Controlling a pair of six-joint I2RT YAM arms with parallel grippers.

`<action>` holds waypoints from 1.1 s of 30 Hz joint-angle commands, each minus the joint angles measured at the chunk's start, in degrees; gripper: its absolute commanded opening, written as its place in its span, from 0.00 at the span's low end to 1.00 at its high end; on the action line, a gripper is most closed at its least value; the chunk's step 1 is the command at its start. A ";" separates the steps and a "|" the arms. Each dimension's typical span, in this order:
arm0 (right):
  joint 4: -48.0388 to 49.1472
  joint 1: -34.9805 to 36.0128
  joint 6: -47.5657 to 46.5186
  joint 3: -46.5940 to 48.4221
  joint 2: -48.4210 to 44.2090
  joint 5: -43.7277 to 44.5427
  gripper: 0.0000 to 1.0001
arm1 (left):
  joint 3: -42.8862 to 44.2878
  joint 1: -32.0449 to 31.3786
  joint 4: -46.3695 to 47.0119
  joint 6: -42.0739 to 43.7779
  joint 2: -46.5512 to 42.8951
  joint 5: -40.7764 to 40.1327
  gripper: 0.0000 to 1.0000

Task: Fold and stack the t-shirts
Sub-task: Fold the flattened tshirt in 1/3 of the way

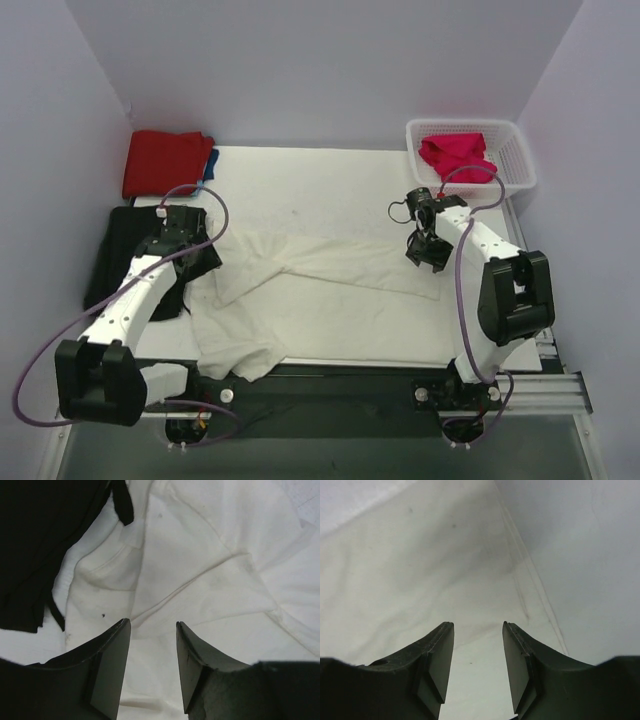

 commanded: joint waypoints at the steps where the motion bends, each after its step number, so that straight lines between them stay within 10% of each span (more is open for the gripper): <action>1: -1.76 -0.31 -1.98 7.75 4.17 2.31 0.44 | 7.14 -0.60 8.90 0.53 8.52 3.31 0.52; 33: -4.31 -3.82 -3.75 27.11 27.12 -3.41 0.43 | 37.73 -2.36 -7.08 -0.70 49.66 0.14 0.46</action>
